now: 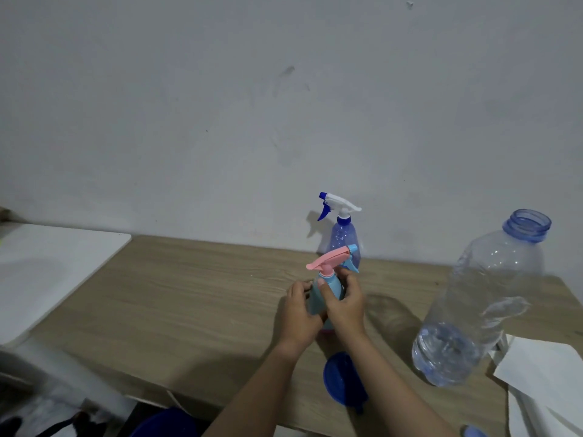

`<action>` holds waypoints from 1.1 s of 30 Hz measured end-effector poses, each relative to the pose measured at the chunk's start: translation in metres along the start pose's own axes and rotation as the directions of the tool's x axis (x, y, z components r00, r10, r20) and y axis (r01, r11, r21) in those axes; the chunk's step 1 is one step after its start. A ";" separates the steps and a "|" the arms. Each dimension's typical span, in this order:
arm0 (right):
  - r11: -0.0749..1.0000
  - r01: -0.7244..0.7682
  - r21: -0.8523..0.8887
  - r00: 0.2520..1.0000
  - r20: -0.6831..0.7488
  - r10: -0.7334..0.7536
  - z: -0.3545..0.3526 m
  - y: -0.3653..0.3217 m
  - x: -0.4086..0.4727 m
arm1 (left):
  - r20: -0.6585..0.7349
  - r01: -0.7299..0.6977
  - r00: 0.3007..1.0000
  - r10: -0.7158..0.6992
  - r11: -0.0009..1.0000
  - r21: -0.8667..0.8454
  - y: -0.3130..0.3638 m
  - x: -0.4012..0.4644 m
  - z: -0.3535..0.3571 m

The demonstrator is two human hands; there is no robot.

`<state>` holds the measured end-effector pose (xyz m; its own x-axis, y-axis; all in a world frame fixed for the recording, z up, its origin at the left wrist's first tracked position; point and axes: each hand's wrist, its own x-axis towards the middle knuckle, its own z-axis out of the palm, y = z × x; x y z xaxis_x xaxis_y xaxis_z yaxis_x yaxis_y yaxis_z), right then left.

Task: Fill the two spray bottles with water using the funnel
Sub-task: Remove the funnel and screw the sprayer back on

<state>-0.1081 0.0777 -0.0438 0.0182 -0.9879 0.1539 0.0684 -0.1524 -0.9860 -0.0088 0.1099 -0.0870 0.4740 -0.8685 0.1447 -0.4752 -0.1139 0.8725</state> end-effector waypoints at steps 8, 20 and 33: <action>0.999 -0.043 0.028 0.997 -0.063 0.045 0.002 -0.003 0.001 | -0.002 0.011 1.000 -0.011 1.000 -0.018 0.000 -0.001 0.000; 1.000 0.015 -0.018 0.996 -0.083 -0.017 0.004 0.005 -0.005 | 0.008 0.040 0.999 -0.039 0.999 -0.037 -0.002 0.000 0.002; 0.992 0.071 -0.101 0.997 -0.021 -0.074 0.005 0.001 -0.007 | 0.007 0.019 1.000 -0.018 0.997 -0.074 0.000 -0.002 0.001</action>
<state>-0.1027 0.0844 -0.0452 -0.0082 -0.9744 0.2247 -0.0312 -0.2243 -0.9740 -0.0109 0.1113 -0.0880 0.4773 -0.8697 0.1255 -0.4105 -0.0944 0.9070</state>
